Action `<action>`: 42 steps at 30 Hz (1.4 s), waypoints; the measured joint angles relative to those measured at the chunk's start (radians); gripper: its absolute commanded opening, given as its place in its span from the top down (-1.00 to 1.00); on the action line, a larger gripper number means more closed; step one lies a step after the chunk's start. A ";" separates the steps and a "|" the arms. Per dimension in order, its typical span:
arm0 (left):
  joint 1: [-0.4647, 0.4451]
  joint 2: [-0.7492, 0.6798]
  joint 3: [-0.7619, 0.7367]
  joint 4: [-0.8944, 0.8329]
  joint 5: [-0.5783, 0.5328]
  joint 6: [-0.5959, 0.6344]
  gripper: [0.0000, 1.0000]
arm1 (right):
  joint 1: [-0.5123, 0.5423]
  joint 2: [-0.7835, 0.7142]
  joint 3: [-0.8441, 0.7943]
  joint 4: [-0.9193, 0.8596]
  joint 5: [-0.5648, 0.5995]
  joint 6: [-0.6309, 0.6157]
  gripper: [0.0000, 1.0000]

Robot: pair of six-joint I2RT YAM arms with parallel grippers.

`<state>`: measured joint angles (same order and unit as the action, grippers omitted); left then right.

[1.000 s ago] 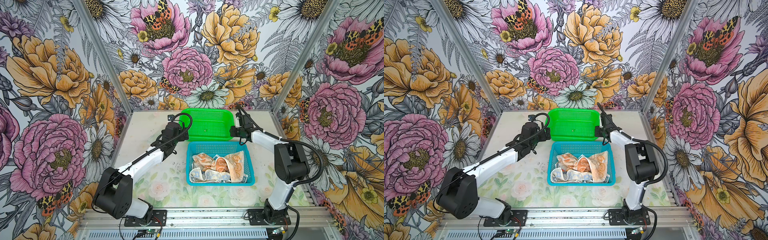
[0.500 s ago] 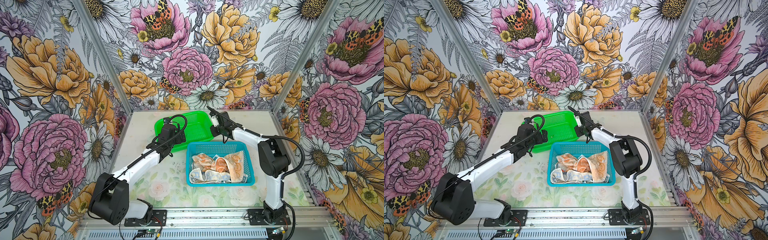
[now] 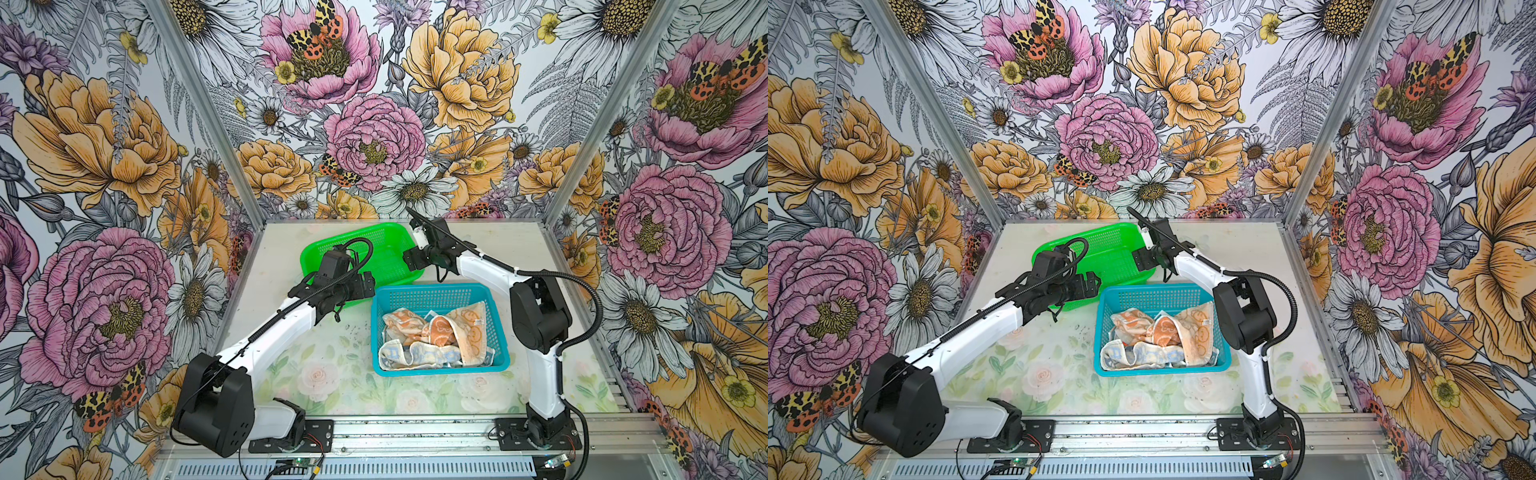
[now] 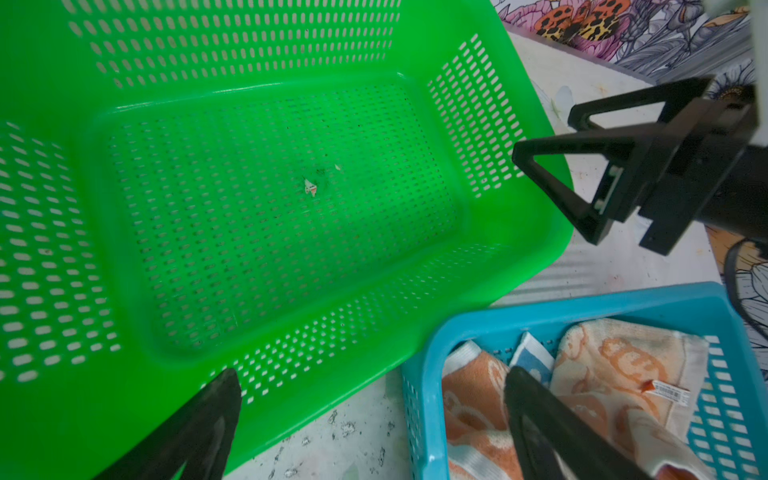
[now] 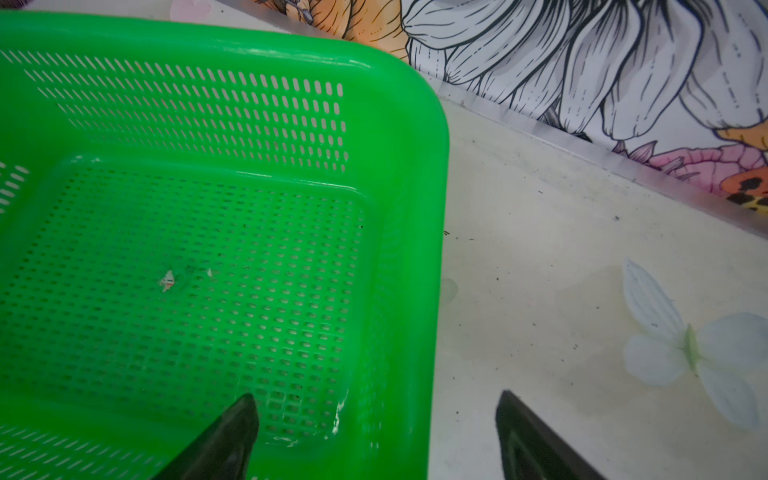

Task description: Fold and stack the towels

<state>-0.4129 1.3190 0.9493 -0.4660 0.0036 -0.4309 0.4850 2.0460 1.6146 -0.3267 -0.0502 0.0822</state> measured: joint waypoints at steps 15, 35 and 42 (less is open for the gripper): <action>-0.003 0.037 0.020 -0.218 -0.122 0.090 -0.47 | -0.080 -0.332 -0.265 0.000 -0.065 0.147 -0.99; -0.076 0.230 0.166 -0.270 -0.285 0.157 0.08 | -0.146 -0.464 -0.437 -0.006 -0.130 0.191 -0.99; -0.077 0.270 0.183 -0.275 -0.315 0.159 0.14 | -0.153 -0.470 -0.447 -0.006 -0.145 0.202 -0.99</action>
<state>-0.4896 1.5887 1.1320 -0.7406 -0.3111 -0.2722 0.3321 1.5764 1.1671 -0.3325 -0.1947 0.2844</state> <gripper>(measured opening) 0.435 0.995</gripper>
